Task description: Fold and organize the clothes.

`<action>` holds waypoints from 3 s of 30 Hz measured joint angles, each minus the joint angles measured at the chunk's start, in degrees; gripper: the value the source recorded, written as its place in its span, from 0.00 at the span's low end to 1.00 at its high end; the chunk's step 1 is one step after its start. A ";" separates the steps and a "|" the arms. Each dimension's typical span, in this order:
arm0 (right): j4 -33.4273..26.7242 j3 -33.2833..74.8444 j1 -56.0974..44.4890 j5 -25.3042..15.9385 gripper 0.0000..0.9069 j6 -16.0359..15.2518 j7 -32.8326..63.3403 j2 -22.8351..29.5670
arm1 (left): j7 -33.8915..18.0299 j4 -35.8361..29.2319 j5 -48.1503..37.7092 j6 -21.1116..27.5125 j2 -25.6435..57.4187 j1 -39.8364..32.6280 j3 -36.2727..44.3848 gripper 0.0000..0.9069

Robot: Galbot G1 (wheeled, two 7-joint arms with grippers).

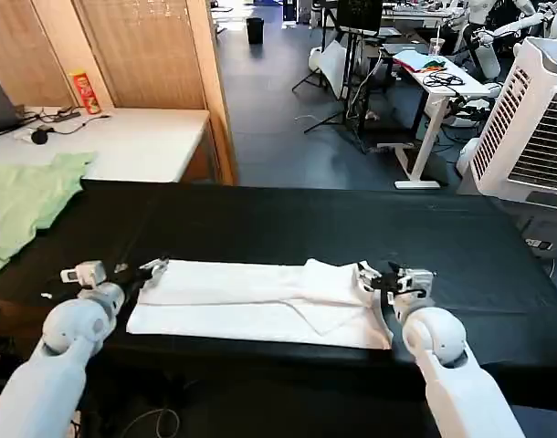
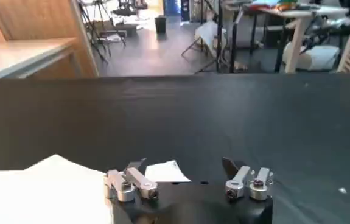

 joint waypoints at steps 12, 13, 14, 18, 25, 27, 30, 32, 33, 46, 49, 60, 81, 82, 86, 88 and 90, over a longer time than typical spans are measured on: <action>-2.02 -0.58 0.82 -1.90 0.38 0.37 -0.95 1.78 | 0.62 0.72 0.79 0.02 -0.30 0.45 0.43 0.10; -1.95 -0.55 0.71 -2.05 0.27 0.46 -1.05 1.79 | 0.68 0.72 1.09 -0.09 -0.35 0.37 0.46 0.09; -1.84 -0.49 0.52 -2.22 0.27 0.63 -1.12 1.79 | 0.70 0.73 1.37 -0.24 -0.42 0.31 0.51 0.08; -1.42 -0.39 -0.23 -2.93 0.09 1.49 -1.35 1.88 | 1.15 0.75 3.28 -1.12 -0.52 0.27 0.87 0.03; -0.05 0.61 -1.96 -4.60 0.06 3.22 -0.71 2.84 | 1.99 0.75 8.69 -3.62 -1.07 0.47 1.66 0.01; 0.51 1.04 -2.41 -5.56 0.06 3.88 -0.06 3.12 | 1.95 0.81 10.10 -4.25 -1.40 0.35 1.66 0.01; 1.26 1.51 -3.14 -6.29 0.06 4.28 0.14 3.35 | 1.68 1.04 11.75 -4.81 -1.68 0.19 1.56 0.01; 1.73 1.62 -3.65 -6.27 0.06 4.16 -0.59 3.40 | 1.60 1.05 12.11 -4.92 -1.67 0.30 1.33 0.01; 2.06 1.63 -3.93 -6.23 0.16 3.99 -1.02 3.40 | 1.79 1.00 12.24 -4.86 -1.55 0.49 1.19 0.02; 10.37 5.05 -8.98 -4.23 0.97 3.91 -2.94 -0.20 | 2.54 -1.34 10.13 -6.45 0.37 1.04 -0.91 0.97; 13.47 6.44 -11.01 -4.03 0.97 4.03 -3.06 -1.24 | 2.45 -2.25 7.98 -6.44 1.58 1.76 -2.00 0.97; 19.43 7.83 -16.34 -4.50 0.97 4.26 -3.58 -0.67 | 2.56 -10.52 1.17 -6.85 0.01 11.80 -7.54 0.97; 22.20 8.05 -19.33 -5.47 0.97 4.22 -3.95 -0.91 | 4.02 -10.47 4.71 -9.54 -4.68 19.19 -8.00 0.68; 22.19 8.05 -19.33 -5.60 0.97 4.22 -3.95 -0.86 | 4.04 -10.44 4.76 -9.56 -4.68 19.24 -7.92 0.60; 22.17 7.79 -19.31 -6.13 0.97 4.36 -3.93 -0.36 | 4.11 -9.88 5.35 -9.75 -4.69 19.05 -7.48 0.31; 22.17 7.62 -19.30 -6.40 0.97 4.38 -3.93 -0.01 | 4.03 -9.49 5.39 -9.67 -4.70 18.85 -7.23 0.23; 22.19 7.58 -19.29 -6.58 0.97 4.39 -3.93 0.24 | 4.01 -9.17 5.25 -9.52 -4.70 18.77 -7.11 0.19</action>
